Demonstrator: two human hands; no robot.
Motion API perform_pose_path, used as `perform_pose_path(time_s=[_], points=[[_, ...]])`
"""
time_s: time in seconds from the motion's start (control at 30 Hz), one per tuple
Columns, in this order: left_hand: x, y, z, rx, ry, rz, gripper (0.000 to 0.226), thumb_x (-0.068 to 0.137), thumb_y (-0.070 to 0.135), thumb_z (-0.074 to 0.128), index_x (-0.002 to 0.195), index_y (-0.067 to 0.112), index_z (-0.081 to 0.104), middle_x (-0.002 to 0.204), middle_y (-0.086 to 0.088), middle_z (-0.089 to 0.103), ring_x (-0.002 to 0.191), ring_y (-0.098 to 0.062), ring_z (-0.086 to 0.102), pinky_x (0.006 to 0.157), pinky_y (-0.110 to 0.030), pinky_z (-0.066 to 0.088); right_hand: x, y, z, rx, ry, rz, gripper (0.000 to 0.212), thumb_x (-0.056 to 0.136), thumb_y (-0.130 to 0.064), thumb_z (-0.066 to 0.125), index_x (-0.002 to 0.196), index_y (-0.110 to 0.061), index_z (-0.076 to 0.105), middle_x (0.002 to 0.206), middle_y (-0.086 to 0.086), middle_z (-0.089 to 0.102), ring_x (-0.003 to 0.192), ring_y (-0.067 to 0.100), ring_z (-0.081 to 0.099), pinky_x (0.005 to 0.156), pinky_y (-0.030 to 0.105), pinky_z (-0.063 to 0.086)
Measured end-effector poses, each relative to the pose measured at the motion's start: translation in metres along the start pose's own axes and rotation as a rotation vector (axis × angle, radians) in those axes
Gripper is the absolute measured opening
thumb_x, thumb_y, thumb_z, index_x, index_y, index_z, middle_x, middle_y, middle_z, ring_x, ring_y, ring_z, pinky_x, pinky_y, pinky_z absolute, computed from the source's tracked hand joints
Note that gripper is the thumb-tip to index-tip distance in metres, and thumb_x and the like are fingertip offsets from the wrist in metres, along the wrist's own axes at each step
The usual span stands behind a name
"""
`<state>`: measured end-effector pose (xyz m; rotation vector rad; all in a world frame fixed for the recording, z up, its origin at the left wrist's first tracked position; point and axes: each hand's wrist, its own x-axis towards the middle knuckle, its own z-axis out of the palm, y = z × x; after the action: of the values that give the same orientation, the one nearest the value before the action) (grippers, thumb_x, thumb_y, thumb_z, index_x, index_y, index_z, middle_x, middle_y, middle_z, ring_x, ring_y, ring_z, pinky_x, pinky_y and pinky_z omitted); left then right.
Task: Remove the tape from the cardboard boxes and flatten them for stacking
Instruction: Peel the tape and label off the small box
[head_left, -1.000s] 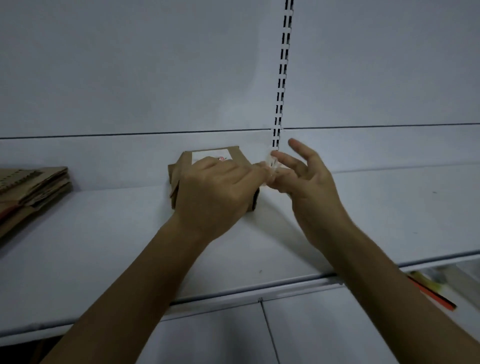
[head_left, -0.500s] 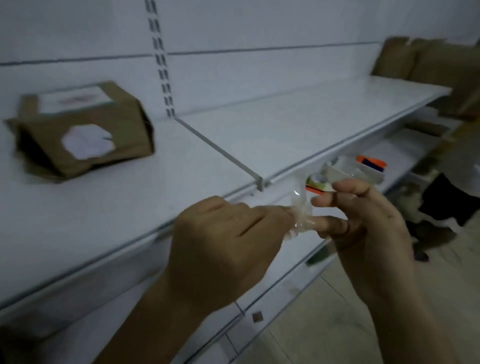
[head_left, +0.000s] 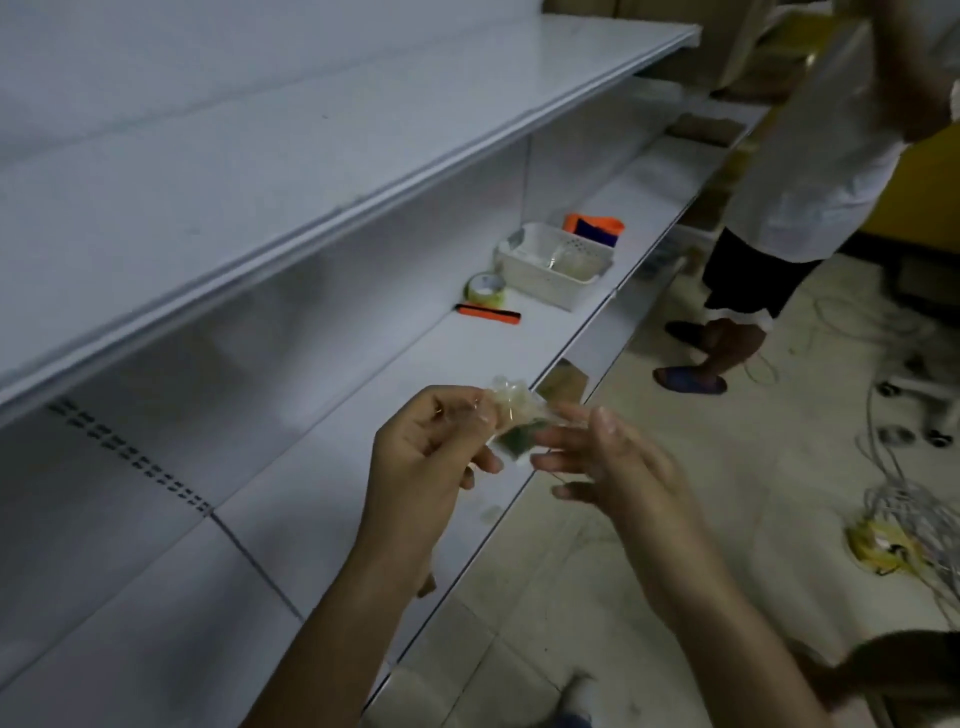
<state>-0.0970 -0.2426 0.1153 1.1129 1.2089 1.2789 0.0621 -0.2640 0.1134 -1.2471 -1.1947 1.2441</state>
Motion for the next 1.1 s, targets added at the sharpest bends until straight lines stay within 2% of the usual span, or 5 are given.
perform_pose_path(time_s=[0.3,0.57,0.73,0.93,1.1], points=[[0.077,-0.037,0.138,0.227,0.065,0.183,0.008,0.09,0.019,0.06,0.087,0.026,0.063,0.076,0.01,0.068,0.067,-0.011,0.065,0.052,-0.018,0.047,0.072,-0.002,-0.103,-0.119,-0.083,-0.184,0.043,0.09,-0.047,0.044,0.124,-0.028,0.061,0.13,-0.019,0.057,0.121,-0.008,0.048,0.094,0.006,0.037],[0.172,-0.059,0.174,0.456,-0.361,0.275,0.031,0.089,0.049,0.044,0.108,0.031,0.06,0.088,0.008,0.067,0.081,-0.015,0.065,0.069,-0.029,0.055,0.19,0.008,-0.159,-0.148,0.102,-0.222,0.039,0.073,-0.015,0.078,0.106,-0.023,0.06,0.09,-0.007,0.064,0.083,0.004,0.063,0.074,0.016,0.051],[0.262,-0.074,0.205,0.414,-0.198,0.289,0.022,0.092,0.036,0.049,0.108,0.048,0.057,0.104,0.028,0.063,0.097,0.003,0.059,0.072,-0.01,0.048,0.273,0.016,-0.18,-0.057,0.11,-0.074,0.019,0.075,-0.033,0.069,0.064,-0.017,0.069,0.063,-0.008,0.065,0.057,0.0,0.059,0.055,0.009,0.044],[0.357,-0.081,0.227,0.387,0.0,0.21,0.024,0.097,0.019,0.048,0.097,0.041,0.057,0.09,0.017,0.067,0.075,0.0,0.064,0.067,-0.023,0.053,0.336,0.028,-0.203,-0.092,0.308,-0.176,0.041,0.086,-0.056,0.036,0.083,-0.035,0.07,0.078,-0.009,0.072,0.074,0.005,0.066,0.068,0.007,0.045],[0.391,-0.087,0.226,0.424,0.092,0.167,0.016,0.093,0.027,0.051,0.094,0.042,0.058,0.089,0.017,0.068,0.073,-0.003,0.065,0.068,-0.035,0.057,0.395,0.041,-0.211,-0.083,0.216,-0.137,0.014,0.092,-0.025,0.056,0.095,-0.026,0.069,0.084,-0.007,0.071,0.077,0.005,0.065,0.066,0.015,0.05]])
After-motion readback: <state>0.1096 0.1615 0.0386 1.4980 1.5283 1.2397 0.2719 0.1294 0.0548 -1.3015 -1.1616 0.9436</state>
